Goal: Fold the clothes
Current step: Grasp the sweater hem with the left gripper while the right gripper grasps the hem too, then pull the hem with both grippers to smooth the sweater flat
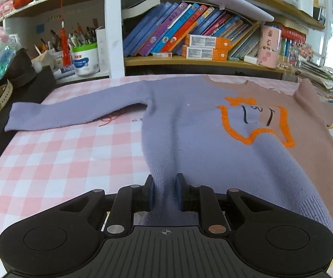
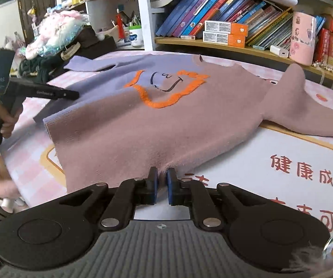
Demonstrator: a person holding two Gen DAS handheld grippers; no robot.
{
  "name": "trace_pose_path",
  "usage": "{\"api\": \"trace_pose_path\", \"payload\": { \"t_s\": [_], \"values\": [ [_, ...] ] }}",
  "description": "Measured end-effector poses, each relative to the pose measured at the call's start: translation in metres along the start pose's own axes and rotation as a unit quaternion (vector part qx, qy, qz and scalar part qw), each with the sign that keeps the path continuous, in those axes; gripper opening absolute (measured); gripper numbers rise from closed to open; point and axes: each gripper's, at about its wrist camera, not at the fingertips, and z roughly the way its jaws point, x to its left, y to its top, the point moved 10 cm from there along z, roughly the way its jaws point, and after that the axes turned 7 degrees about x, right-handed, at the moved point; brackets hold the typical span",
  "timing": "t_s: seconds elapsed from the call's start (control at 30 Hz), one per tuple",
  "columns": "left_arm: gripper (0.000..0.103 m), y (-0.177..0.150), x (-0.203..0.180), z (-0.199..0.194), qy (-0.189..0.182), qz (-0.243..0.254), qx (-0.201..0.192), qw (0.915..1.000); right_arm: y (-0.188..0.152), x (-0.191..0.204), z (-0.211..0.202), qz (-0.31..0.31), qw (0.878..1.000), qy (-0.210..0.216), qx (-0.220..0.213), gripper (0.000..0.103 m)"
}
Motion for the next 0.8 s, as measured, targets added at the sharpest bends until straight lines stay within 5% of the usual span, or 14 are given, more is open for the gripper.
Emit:
{"api": "trace_pose_path", "payload": {
  "t_s": [0.23, 0.33, 0.43, 0.8],
  "values": [
    [0.019, 0.005, -0.026, 0.003, -0.028, 0.013, -0.004, 0.9995, 0.021, -0.064, 0.008, 0.011, 0.99, -0.14, -0.022, 0.008],
    [0.023, 0.006, -0.036, -0.002, -0.009, 0.046, -0.01, 0.9989, 0.02, -0.081, 0.001, 0.037, 0.988, -0.148, -0.023, 0.011],
    [0.027, 0.005, -0.028, -0.013, -0.014, 0.022, -0.018, 0.9995, 0.013, -0.089, -0.006, 0.063, 0.987, -0.142, -0.028, 0.02],
    [0.027, -0.005, -0.023, -0.01, -0.058, -0.042, -0.002, 0.9974, 0.001, -0.073, -0.019, 0.102, 0.988, -0.105, -0.039, 0.023]
  ]
}}
